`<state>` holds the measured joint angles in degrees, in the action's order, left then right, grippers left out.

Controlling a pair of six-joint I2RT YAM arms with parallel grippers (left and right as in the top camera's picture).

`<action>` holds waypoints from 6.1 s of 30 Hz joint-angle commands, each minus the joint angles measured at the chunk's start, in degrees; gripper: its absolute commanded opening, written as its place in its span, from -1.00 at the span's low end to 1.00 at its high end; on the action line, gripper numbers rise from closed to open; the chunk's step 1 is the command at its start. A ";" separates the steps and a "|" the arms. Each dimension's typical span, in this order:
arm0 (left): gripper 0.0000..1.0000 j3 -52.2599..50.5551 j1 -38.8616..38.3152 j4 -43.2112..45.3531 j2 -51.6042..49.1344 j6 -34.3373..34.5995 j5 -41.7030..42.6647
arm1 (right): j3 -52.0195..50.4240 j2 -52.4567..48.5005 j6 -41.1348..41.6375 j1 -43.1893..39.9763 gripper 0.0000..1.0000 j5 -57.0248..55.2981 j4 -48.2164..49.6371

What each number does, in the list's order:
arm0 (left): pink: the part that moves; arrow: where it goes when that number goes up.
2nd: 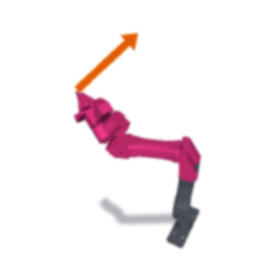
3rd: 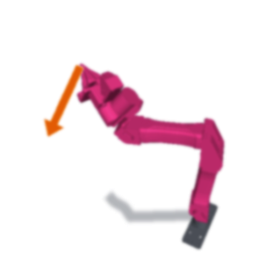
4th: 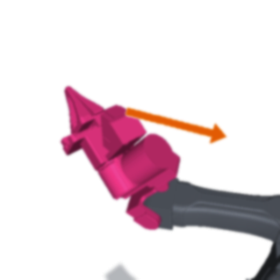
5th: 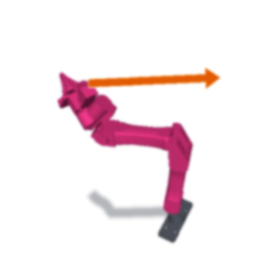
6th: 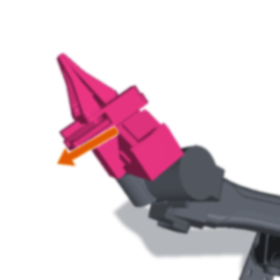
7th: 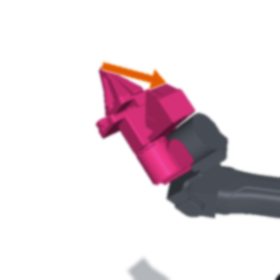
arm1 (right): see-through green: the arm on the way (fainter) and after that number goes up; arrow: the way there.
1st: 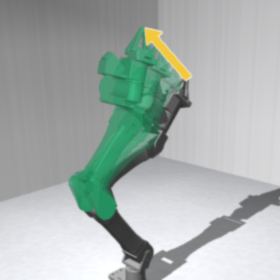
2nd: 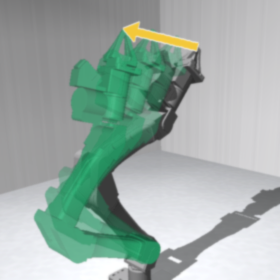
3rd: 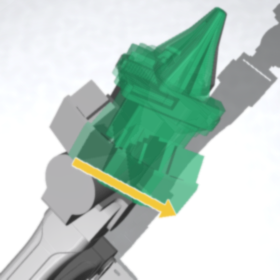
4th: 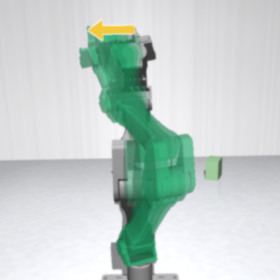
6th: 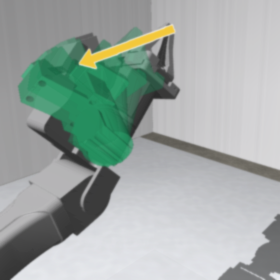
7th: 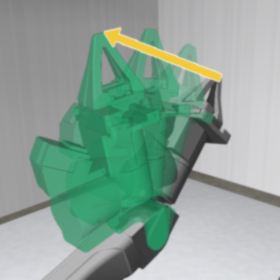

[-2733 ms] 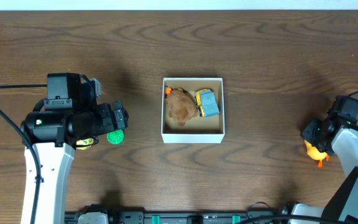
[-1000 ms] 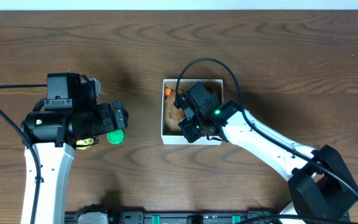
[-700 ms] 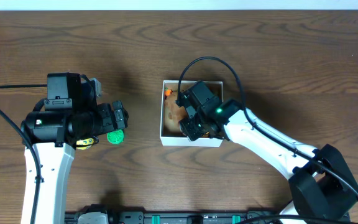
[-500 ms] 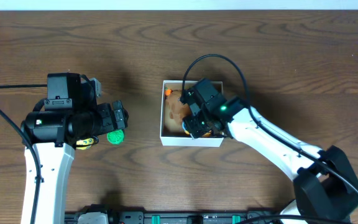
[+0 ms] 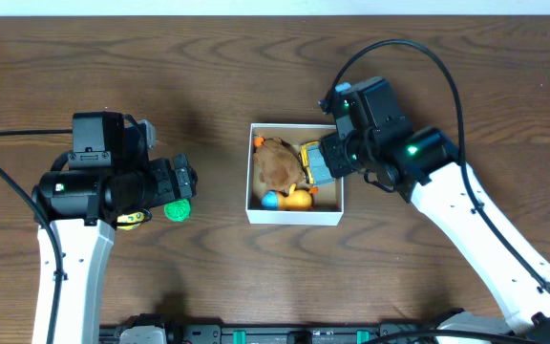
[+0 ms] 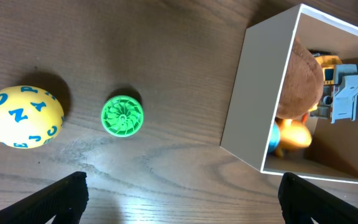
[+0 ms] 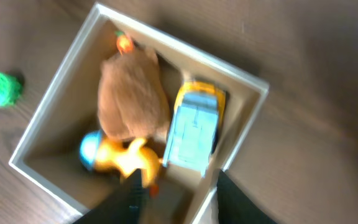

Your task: Pack container

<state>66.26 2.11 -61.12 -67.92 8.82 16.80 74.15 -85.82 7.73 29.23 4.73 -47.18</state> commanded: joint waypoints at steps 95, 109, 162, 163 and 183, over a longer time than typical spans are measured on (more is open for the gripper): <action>0.96 18.34 23.26 -16.59 -23.98 12.17 -4.76 | -0.72 -13.35 2.93 -29.33 0.99 4.07 -3.82; 0.96 0.13 23.28 -2.99 -28.30 11.04 -4.81 | -0.72 -13.46 2.91 -29.33 0.99 4.09 -3.54; 0.26 -9.09 23.26 8.28 -28.33 12.07 -5.86 | -0.72 -13.44 2.47 -29.40 0.99 4.09 -4.04; 0.21 -9.09 23.26 8.28 -28.33 12.07 -5.86 | -0.72 -13.44 2.47 -29.40 0.99 4.09 -4.04; -0.84 -7.45 23.12 7.39 -28.20 12.04 -5.66 | -0.72 -13.44 2.49 -29.40 0.98 4.09 -4.02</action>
<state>57.47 25.08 -53.34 -96.23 20.99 11.62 73.38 -98.89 11.07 0.12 9.17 -51.20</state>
